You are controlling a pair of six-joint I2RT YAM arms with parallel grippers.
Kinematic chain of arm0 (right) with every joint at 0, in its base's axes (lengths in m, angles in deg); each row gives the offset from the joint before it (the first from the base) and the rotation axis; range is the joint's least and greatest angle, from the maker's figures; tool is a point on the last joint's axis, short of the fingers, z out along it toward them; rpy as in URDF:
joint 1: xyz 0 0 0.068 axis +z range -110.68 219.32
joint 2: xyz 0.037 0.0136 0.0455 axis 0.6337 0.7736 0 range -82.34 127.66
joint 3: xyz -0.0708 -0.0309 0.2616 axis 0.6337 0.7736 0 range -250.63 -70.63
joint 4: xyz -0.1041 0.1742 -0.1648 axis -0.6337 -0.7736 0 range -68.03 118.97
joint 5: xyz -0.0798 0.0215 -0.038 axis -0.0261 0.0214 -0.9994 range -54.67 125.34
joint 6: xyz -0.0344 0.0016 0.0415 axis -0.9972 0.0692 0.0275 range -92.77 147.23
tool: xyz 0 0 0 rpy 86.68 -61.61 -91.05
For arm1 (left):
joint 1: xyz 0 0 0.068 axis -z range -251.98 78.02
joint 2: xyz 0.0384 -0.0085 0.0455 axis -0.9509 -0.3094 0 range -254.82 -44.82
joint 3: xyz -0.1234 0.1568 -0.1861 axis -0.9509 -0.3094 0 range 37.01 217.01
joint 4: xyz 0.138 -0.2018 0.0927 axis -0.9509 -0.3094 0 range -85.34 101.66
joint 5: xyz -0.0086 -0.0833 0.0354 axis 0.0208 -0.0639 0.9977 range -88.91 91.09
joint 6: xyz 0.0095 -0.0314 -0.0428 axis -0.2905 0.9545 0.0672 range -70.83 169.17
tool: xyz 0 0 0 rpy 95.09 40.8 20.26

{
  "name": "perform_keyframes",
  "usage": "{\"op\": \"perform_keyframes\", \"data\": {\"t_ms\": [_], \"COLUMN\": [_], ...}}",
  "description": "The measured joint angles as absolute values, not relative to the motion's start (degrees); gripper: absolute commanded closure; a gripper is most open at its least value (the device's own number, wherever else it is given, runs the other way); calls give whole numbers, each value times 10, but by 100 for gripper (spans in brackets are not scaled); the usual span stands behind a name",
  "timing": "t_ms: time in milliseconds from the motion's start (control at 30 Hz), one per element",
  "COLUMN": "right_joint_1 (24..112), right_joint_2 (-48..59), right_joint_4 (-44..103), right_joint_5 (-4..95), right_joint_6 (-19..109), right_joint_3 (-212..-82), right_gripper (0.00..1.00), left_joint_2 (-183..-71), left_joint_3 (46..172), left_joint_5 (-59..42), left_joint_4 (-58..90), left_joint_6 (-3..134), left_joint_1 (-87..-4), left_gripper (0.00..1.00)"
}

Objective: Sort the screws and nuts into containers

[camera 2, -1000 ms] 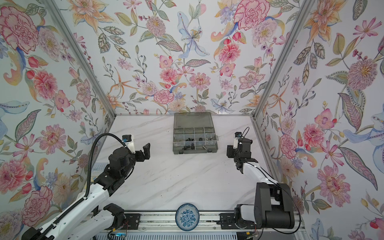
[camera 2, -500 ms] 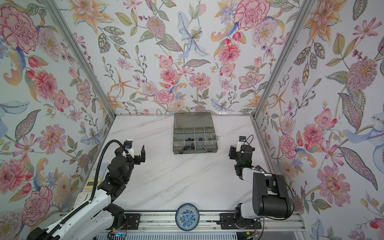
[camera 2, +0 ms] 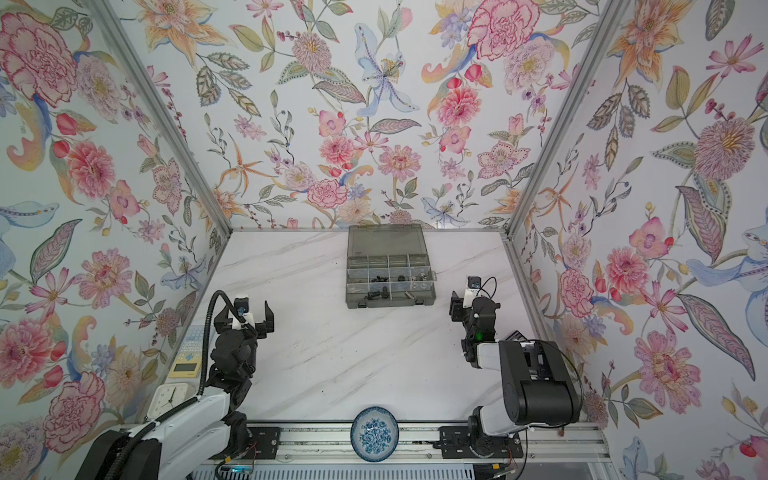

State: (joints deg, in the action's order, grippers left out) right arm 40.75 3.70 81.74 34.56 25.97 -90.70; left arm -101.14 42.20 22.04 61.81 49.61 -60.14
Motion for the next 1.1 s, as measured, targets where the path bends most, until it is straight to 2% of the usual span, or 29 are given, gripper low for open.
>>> {"op": "perform_keyframes", "data": {"t_ms": [67, 433, 833, 1100], "right_joint_1": [406, 406, 406, 406], "right_joint_2": [44, 59, 58, 59], "right_joint_4": [845, 896, 902, 902], "right_joint_5": [343, 333, 333, 333], "right_joint_6": [255, 255, 255, 255], "right_joint_3": [-897, -881, -881, -881], "right_gripper": [0, 1, 1, 1], "left_joint_2": [-1035, -1165, -1241, -1354], "left_joint_3": [416, 410, 460, 462], "left_joint_5": [217, 192, 178, 201], "left_joint_4": [650, 794, 837, 906], "left_joint_6": [498, 506, 504, 500], "left_joint_1": [-611, -646, -649, -649], "left_gripper": [1, 1, 1, 1]}}
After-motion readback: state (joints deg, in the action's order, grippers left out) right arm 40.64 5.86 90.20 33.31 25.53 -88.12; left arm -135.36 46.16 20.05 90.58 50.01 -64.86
